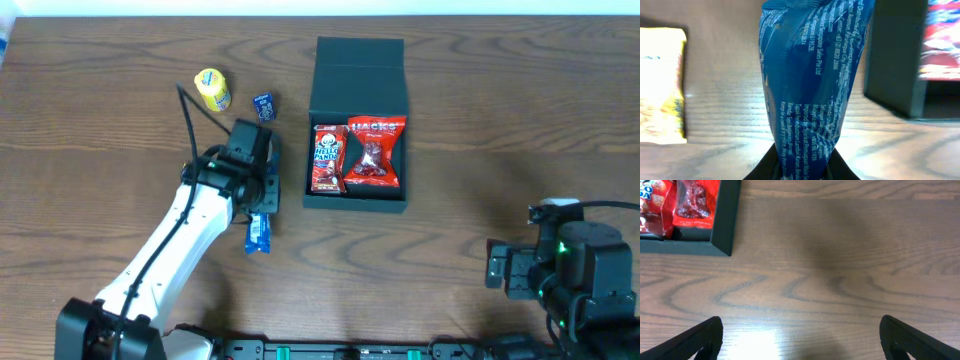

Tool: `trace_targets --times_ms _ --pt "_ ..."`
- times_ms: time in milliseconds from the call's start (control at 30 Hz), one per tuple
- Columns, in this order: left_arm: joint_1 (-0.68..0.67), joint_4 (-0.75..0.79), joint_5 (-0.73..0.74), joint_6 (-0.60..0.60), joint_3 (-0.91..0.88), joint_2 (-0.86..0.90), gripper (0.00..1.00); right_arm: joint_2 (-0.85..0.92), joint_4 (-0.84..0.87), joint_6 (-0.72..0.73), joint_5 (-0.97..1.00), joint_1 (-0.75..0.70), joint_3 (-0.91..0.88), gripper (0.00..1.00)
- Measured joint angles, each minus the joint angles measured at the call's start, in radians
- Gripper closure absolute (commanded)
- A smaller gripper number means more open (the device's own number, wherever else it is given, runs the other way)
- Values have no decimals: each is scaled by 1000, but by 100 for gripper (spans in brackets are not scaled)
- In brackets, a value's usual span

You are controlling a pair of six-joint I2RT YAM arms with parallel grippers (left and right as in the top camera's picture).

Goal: Pack container
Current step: 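Lower the blue bar into the black box between the snacks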

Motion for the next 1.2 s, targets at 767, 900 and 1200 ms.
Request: trace_targets --times_ms 767,900,1200 --pt "-312 -90 -45 -161 650 438 88 0 0 0 0 0 0 1" --pt "-312 -80 -45 -188 657 487 86 0 1 0 0 0 0 1" --pt "-312 -32 -46 -209 657 570 86 0 1 0 0 0 0 1"
